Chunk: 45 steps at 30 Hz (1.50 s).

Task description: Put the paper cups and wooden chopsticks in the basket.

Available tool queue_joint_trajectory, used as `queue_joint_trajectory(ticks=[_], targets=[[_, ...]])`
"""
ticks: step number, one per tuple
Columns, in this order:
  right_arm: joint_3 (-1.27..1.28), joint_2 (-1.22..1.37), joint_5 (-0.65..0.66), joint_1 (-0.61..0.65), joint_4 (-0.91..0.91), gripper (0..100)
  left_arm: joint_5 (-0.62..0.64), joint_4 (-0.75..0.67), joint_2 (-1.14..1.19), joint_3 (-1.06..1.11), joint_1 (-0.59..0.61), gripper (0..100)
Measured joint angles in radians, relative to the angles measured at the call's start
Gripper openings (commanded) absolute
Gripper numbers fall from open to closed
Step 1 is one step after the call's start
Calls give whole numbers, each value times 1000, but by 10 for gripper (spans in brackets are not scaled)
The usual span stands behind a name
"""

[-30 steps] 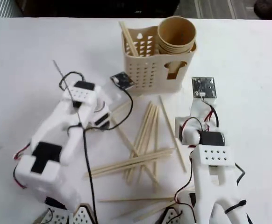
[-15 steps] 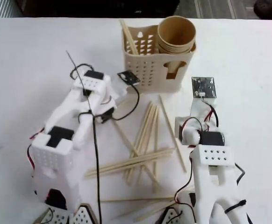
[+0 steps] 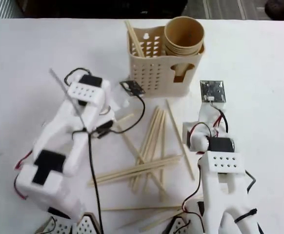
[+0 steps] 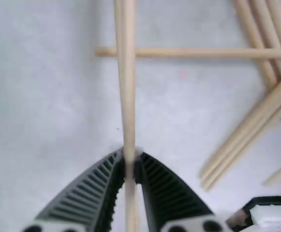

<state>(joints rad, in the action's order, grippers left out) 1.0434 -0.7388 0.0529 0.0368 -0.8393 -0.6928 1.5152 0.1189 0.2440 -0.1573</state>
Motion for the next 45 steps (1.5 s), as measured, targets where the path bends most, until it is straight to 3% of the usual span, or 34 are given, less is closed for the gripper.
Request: queue_joint_trajectory(ticks=[8, 13, 17, 28, 34, 45], targets=[[0, 0, 0, 0, 0, 19, -5, 66, -368, 58, -3, 21], [0, -3, 0, 0, 0, 19, -5, 115, -529, -41, -2, 22], [0, -6, 0, 0, 0, 19, 89, 89, -577, -157, -3, 22], [0, -6, 0, -49, 0, 19, 353, -201, -477, -454, -98, 22], [0, -6, -55, -52, 0, 19, 474, -462, -377, -562, -175, 21], [0, -6, -64, -54, 0, 19, 700, -964, -143, -565, -180, 21]])
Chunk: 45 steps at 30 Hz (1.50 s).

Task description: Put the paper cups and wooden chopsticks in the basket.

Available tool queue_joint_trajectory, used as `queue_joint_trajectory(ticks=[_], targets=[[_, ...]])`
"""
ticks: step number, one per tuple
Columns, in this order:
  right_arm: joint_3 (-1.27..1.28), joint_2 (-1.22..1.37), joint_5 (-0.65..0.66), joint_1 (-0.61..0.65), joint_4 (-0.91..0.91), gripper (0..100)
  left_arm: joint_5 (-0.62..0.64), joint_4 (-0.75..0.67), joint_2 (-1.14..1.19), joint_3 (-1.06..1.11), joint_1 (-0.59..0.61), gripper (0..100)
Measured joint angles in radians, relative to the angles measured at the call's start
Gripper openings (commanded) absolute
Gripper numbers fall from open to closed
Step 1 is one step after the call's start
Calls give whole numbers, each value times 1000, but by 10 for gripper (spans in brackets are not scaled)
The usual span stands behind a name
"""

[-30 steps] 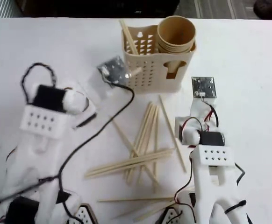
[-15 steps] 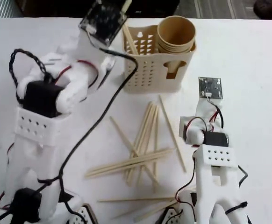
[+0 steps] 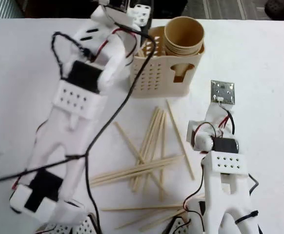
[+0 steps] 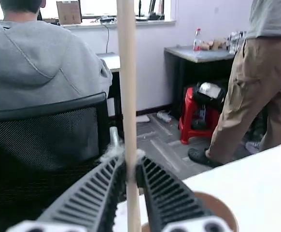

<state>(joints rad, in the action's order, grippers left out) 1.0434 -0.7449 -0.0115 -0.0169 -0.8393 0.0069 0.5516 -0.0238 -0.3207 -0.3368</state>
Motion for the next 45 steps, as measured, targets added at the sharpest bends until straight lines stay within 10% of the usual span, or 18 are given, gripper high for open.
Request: queue_joint_trajectory(ticks=[13, 34, 45], targets=[[0, 0, 0, 0, 17, 19, 37, -83, 258, 2, 38, 136], [0, 0, 0, 0, 17, 19, -26, 727, -241, -3, 64, 172], [-242, 0, 57, 80, -358, 22, -100, 776, -560, 367, 255, 175]])
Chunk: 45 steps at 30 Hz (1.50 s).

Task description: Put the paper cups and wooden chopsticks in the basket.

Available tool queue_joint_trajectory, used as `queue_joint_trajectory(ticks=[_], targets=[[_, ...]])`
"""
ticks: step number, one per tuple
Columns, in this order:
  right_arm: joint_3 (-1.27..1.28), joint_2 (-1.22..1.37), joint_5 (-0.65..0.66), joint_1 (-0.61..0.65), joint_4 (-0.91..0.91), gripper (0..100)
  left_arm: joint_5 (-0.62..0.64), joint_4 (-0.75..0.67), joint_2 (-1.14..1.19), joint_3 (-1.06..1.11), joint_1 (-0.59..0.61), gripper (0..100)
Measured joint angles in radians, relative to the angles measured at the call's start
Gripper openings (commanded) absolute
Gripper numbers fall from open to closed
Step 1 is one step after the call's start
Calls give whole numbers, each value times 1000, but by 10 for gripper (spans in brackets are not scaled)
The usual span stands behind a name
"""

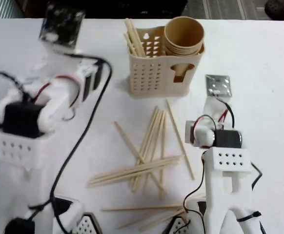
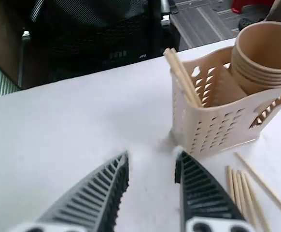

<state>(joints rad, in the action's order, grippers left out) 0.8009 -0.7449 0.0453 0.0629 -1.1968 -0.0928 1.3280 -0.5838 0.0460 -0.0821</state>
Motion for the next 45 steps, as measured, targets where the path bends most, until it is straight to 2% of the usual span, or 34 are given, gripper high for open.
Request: queue_joint_trajectory(ticks=[3, 6, 9, 14, 20, 25, 32, 45], targets=[[-66, 0, 17, 89, -69, 30, -2, -54, -104, 155, 51, 176], [-101, 0, 11, 172, -97, 122, -2, -133, -196, 334, 94, 177], [-107, 0, -55, 267, -98, 187, -2, -203, -270, 520, 129, 177], [-107, 12, -133, 374, -80, 179, -2, -351, -350, 812, 210, 177], [-164, 227, -224, 397, 23, 179, -2, -528, -387, 1049, 244, 174], [-284, 508, -299, 397, 43, 180, -2, -586, -387, 1140, 244, 173], [-400, 807, -310, 397, 106, 177, -2, -591, -388, 1158, 244, 173], [-549, 1023, -374, 399, 135, 176, -2, -591, -388, 1158, 244, 173]])
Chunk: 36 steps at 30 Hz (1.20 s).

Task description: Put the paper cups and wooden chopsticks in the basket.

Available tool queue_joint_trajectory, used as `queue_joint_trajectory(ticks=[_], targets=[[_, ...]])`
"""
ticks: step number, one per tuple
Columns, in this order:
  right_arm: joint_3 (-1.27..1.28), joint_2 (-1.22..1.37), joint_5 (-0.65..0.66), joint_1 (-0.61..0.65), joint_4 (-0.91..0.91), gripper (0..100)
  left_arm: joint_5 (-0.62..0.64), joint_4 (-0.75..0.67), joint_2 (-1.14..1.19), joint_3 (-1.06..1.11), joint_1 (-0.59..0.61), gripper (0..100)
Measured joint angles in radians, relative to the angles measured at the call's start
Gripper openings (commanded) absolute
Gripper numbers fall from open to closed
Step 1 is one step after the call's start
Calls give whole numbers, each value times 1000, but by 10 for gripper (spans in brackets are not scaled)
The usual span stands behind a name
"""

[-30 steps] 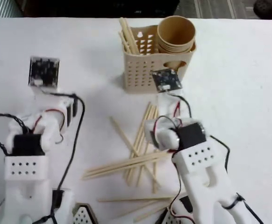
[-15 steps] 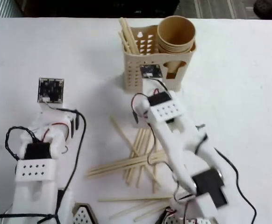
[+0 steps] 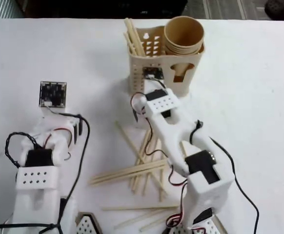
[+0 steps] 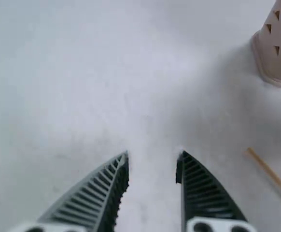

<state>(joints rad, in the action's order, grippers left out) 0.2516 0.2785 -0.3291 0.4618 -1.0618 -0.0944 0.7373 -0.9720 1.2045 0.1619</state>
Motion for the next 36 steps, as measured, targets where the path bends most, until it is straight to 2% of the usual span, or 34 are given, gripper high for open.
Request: queue_joint_trajectory(ticks=[10, 16, 23, 25, 36], targets=[[-41, 75, 2, 3, -18, 175, 0, 0, 0, 0, 0, 172], [-41, 83, 2, -6, -43, 64, 0, -2, 0, 0, 0, 172], [-38, 83, 2, -11, -49, 50, 0, -2, 0, 0, 0, 172], [-37, 83, 18, -11, -51, 18, 0, -2, 0, 0, 0, 172], [-34, 58, 54, -9, -152, 17, 0, -2, 0, 0, 0, 172]])
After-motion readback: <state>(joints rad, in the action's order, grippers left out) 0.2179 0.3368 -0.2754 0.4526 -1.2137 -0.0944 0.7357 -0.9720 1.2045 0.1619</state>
